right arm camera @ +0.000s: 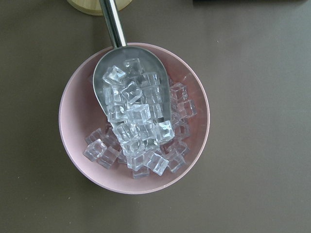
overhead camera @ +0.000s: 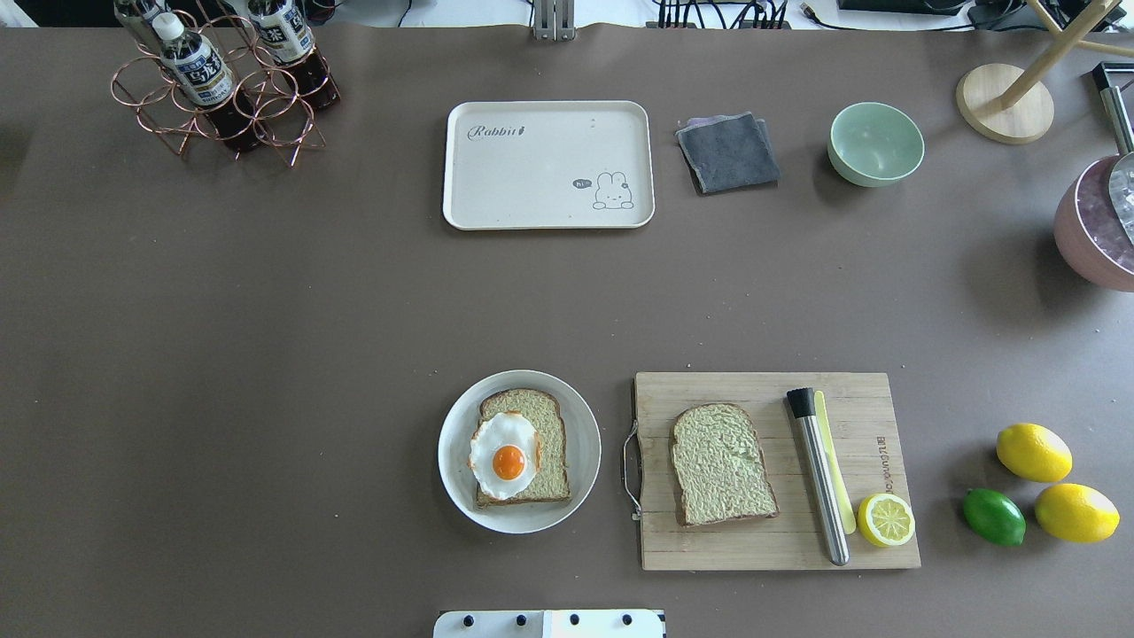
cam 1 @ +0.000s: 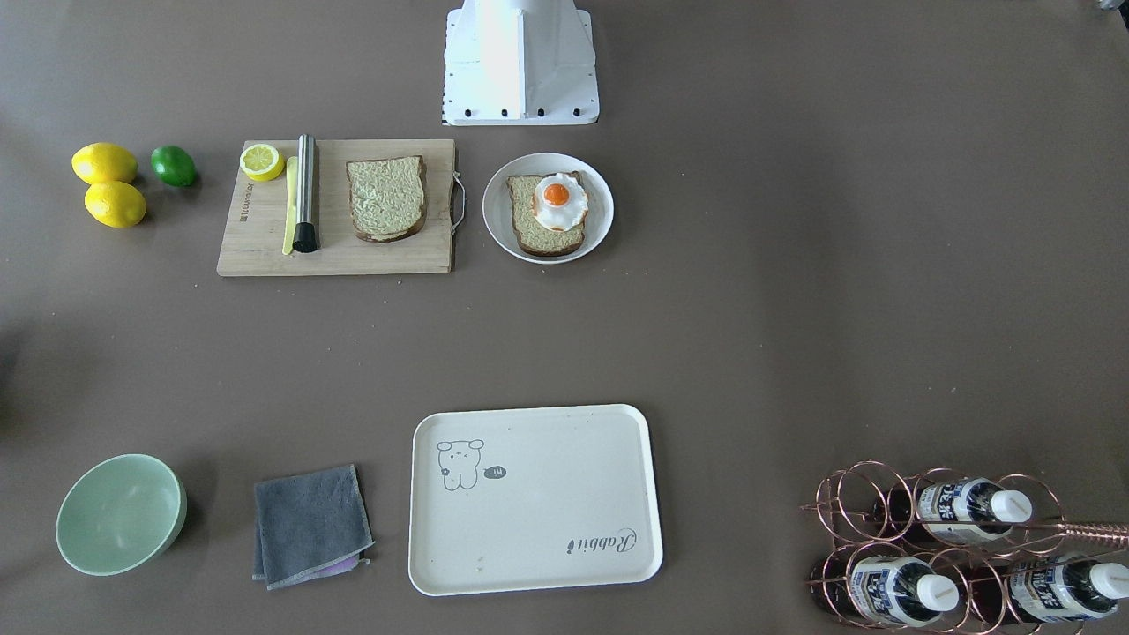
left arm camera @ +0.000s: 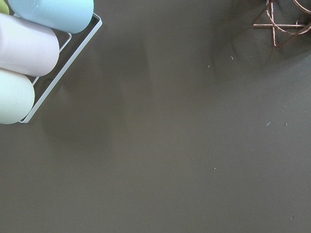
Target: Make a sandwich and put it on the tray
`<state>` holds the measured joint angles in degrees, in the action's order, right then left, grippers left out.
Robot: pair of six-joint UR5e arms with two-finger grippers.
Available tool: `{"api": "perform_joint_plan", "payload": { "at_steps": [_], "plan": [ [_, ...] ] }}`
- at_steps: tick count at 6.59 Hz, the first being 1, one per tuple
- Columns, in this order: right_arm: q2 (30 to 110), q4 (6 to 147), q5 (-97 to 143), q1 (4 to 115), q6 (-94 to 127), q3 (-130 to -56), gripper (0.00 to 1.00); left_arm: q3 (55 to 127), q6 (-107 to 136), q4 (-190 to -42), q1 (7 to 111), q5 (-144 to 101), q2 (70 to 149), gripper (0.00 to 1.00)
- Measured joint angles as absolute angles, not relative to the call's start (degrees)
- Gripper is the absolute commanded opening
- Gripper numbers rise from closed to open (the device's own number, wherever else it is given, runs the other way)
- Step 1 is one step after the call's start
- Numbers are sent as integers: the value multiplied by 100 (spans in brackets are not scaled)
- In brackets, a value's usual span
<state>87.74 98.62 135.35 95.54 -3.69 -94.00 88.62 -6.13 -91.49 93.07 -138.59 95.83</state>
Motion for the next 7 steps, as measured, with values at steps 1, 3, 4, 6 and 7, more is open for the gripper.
{"api": "perform_joint_plan", "payload": {
  "at_steps": [1,3,4,6,7],
  "plan": [
    [8780,9861,13535,9554,-369,-9411,100,8863,-611,-9149,9308,-13860,9581,97],
    [8793,9861,13535,9554,-367,-9412,100,8874,-615,-9149,9310,-13860,9577,97],
    [8806,9861,13535,9554,-365,-9411,100,8891,-615,-9149,9313,-13860,9574,97],
    [8819,9861,13535,9554,-368,-9412,100,8929,-615,-9149,9315,-13860,9572,97],
    [8818,9861,13535,9554,-369,-9415,100,8934,-614,-9149,9314,-13860,9573,97]
  ]
}}
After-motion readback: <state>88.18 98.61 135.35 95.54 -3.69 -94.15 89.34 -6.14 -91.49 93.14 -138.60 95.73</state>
